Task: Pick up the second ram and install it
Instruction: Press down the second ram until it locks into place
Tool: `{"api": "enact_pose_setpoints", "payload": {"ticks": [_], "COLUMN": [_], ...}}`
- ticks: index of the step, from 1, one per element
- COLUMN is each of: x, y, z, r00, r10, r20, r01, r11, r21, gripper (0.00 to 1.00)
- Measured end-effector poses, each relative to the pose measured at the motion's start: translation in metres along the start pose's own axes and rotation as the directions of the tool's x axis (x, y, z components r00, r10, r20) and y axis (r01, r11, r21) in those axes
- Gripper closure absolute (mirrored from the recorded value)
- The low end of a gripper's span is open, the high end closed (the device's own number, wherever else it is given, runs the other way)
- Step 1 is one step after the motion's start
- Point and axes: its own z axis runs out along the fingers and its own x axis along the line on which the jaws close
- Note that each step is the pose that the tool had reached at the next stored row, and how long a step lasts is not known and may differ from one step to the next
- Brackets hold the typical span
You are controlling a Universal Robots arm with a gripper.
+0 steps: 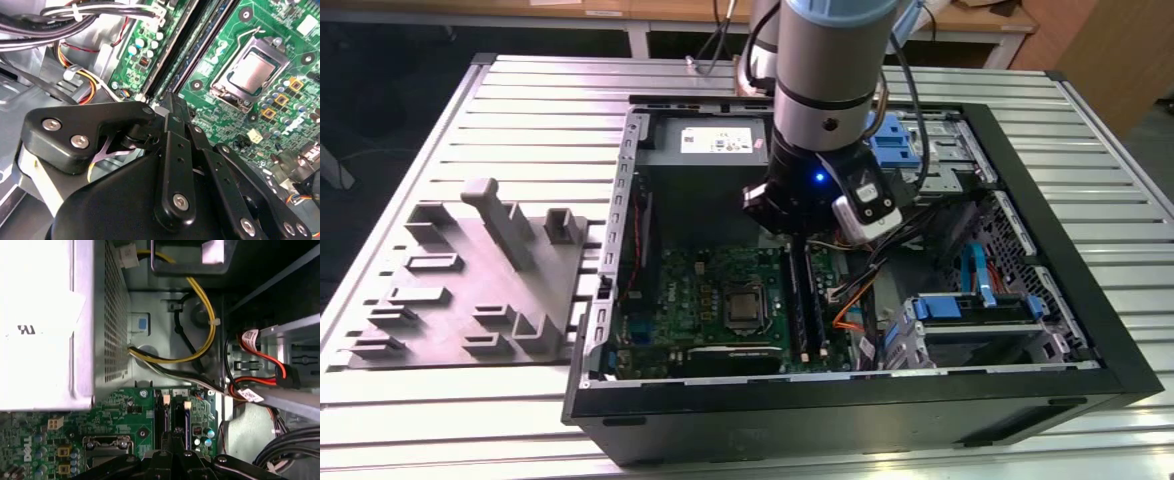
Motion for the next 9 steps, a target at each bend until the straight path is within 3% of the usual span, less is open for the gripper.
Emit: {"api": "enact_pose_setpoints", "payload": {"ticks": [9], "x": [0.0007], "y": [0.0048], "z": [0.0102], "r00": [1.0], "r10": [0.0], "r20": [0.0], "r01": [0.0], "r11": [1.0], "r21": [-0.0001], "gripper": [0.9]}}
